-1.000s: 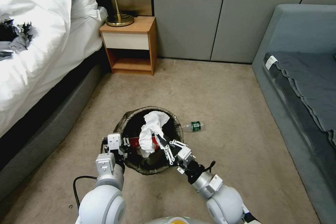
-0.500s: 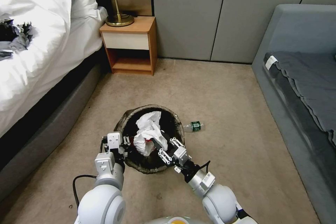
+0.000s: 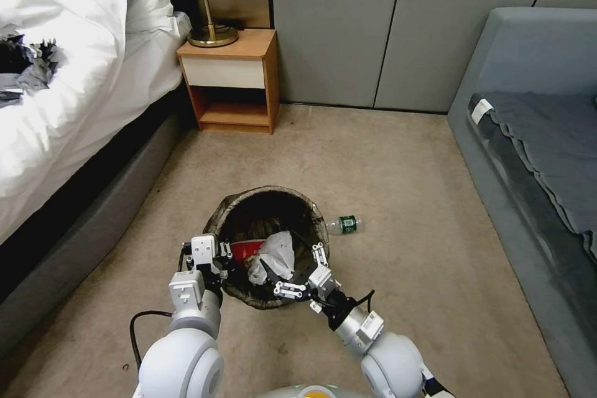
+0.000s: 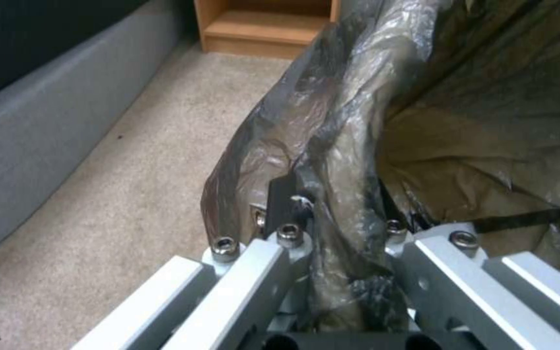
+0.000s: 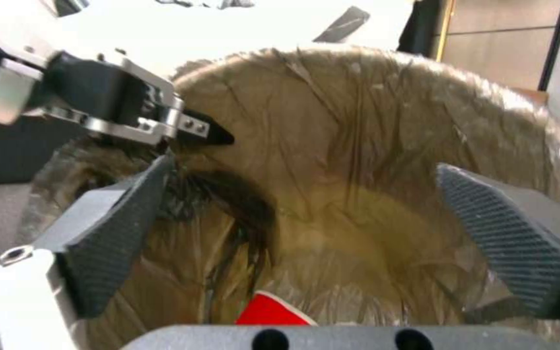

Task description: Pick up the trash bin, then pick up the garbage from the floor and place it into the trash bin.

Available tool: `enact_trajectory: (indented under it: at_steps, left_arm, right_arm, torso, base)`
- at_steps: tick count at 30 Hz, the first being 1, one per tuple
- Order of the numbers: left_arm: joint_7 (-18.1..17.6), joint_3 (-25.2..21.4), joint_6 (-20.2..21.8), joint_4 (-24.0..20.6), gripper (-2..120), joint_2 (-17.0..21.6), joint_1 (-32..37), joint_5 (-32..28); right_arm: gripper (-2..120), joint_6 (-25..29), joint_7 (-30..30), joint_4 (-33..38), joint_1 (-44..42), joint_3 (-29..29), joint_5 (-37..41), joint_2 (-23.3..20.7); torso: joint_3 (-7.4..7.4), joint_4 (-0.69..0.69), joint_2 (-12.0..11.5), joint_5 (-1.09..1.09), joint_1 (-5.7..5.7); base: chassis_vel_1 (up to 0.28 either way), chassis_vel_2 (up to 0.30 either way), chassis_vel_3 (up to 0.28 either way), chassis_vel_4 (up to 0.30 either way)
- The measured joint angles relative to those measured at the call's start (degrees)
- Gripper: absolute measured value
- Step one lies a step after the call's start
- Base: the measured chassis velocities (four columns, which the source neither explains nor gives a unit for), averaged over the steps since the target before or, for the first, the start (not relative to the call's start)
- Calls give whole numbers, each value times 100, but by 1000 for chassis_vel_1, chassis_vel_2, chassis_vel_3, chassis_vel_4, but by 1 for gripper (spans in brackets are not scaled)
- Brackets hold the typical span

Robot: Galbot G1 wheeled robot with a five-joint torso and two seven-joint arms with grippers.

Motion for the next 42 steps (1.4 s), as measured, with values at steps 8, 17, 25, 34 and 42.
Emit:
enact_trajectory:
  at_steps: [8,17,25,34,42]
  left_arm:
    - [0,4,-1,0,2,-19,18,31]
    - [0,-114,-34,87,2,7,-7,31]
    - [1,-315,-50,132,2,80,-36,-38]
    - [-1,-473,-54,104,2,85,-87,-138]
    - [-10,-537,-60,92,2,87,-98,-207]
  right_arm:
    - [100,101,-30,384,-206,109,-80,-55]
    - [100,211,427,1863,-556,549,-102,35]
    - [100,216,1250,2616,-1127,917,-286,204]
    - [100,253,1802,2401,-1500,1386,-368,388]
    - [100,498,1845,2045,-1666,1590,-347,473]
  torso:
    - [0,0,0,0,0]
    - [0,0,0,-1,0]
    - [0,-1,0,0,0]
    - [0,0,0,-1,0]
    - [0,0,0,0,0]
  base:
    - [0,0,0,0]
    - [0,0,0,0]
    - [0,0,0,0]
    - [0,0,0,0]
    - [0,0,0,0]
